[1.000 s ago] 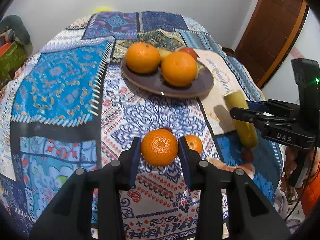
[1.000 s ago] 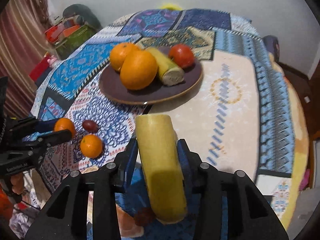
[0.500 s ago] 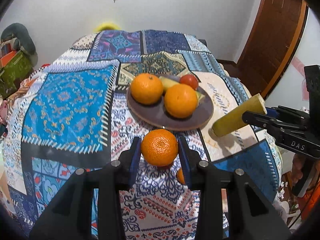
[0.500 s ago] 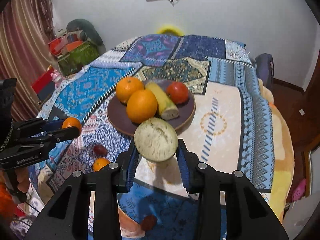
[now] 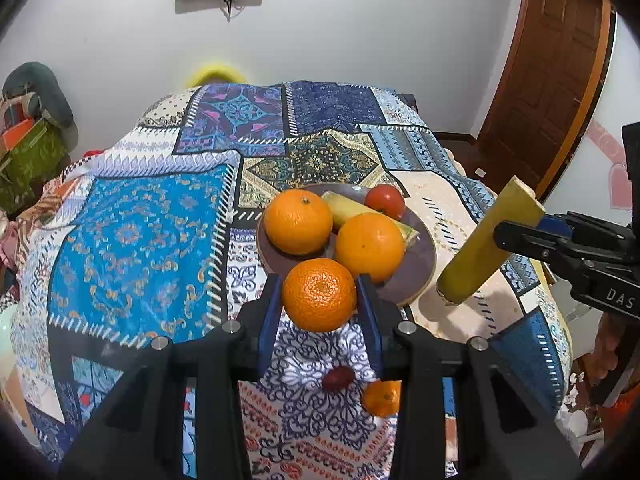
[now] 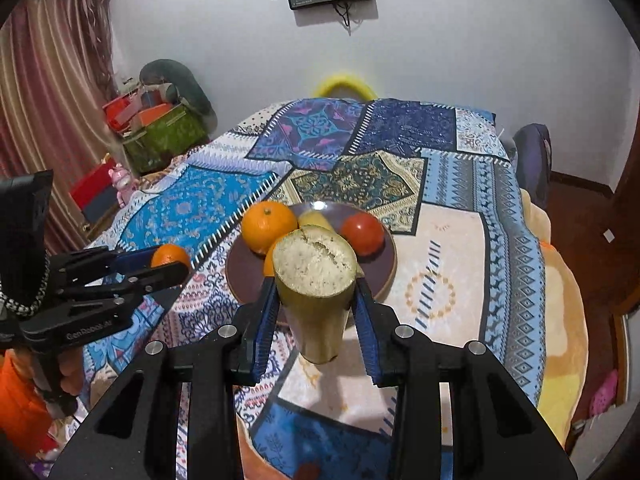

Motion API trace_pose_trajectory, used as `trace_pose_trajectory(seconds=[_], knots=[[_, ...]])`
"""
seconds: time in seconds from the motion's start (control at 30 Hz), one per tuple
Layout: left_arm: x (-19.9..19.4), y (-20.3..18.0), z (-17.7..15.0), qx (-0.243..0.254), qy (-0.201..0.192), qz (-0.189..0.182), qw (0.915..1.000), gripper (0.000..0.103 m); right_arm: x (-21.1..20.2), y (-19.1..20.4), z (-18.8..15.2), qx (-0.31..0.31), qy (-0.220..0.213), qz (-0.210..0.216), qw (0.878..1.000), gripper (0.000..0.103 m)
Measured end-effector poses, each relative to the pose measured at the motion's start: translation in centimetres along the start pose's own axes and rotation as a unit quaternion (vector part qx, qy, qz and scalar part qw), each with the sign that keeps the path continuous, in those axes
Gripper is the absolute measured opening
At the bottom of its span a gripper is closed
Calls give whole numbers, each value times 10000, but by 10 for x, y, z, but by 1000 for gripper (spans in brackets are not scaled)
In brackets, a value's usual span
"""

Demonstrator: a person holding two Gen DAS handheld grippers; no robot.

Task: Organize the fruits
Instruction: 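Lift the cylinder with the right gripper while the left gripper grasps a mandarin, then release the cylinder and mandarin onto the plate with both grippers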

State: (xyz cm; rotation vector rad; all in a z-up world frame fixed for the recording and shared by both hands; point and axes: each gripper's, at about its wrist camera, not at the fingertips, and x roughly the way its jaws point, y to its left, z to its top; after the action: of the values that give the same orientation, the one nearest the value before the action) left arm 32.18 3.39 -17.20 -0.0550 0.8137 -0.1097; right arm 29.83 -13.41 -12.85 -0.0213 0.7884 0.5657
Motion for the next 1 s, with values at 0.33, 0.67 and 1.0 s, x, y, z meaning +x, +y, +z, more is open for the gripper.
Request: trace_pose_trajectory(seconds=[0.33,0.67,1.0], knots=[[28,4,12,63,56,52,10000,37,29,5,12,-65,139,116,9998,34],[70,12,10,-23,363,53,9993,37,55,-2,19,12,201,219,9996,34],[87,13,11,-35,425,51,9991,37,71,-10,20,-23,227,-81,9997,37]])
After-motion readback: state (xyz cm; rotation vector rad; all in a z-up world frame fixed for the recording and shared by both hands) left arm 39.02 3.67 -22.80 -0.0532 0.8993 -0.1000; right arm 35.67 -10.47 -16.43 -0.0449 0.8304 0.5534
